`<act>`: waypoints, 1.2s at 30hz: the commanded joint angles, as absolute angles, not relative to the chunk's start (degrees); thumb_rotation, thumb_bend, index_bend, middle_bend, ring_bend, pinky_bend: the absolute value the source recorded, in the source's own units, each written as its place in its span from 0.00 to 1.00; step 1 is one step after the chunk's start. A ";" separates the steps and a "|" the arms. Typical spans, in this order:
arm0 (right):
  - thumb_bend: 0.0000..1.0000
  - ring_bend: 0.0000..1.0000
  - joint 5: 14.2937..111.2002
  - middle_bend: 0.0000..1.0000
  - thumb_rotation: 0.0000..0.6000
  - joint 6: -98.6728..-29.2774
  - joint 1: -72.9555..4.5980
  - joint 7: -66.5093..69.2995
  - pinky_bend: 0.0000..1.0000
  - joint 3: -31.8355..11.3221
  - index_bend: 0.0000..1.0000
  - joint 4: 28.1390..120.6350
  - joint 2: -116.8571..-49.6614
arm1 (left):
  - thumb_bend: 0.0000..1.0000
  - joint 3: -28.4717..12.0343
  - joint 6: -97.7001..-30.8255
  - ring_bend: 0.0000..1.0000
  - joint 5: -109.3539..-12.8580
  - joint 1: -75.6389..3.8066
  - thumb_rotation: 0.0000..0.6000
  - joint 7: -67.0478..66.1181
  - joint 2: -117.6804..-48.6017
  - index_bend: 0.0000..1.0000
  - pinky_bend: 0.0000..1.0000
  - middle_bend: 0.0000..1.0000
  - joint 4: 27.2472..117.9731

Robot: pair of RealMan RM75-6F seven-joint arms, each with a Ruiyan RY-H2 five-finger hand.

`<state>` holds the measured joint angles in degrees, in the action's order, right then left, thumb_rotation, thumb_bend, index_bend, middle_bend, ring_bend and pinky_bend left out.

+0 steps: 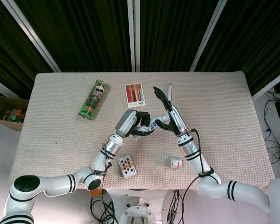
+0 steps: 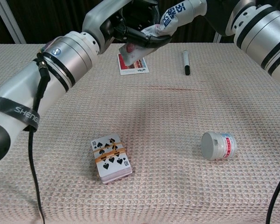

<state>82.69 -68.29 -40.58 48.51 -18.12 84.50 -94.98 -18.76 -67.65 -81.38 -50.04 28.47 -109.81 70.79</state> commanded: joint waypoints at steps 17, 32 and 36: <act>0.00 0.00 80.17 0.00 0.33 -77.54 -32.39 44.61 0.00 -21.71 0.00 89.93 -83.23 | 0.34 -10.85 -61.22 0.73 -81.11 -46.26 1.00 17.54 -99.49 0.76 0.83 0.83 68.39; 0.00 0.00 78.79 0.00 0.33 -78.33 -28.20 38.83 0.00 -19.80 0.00 90.93 -78.56 | 0.00 -8.19 -60.70 0.05 -79.73 -43.11 0.29 5.91 -90.92 0.02 0.17 0.02 72.48; 0.00 0.00 79.02 0.00 0.33 -79.62 -25.64 27.29 0.00 -16.54 0.00 89.60 -76.53 | 0.00 -7.76 -65.50 0.05 -78.51 -38.78 0.28 1.80 -85.38 0.02 0.17 0.02 76.86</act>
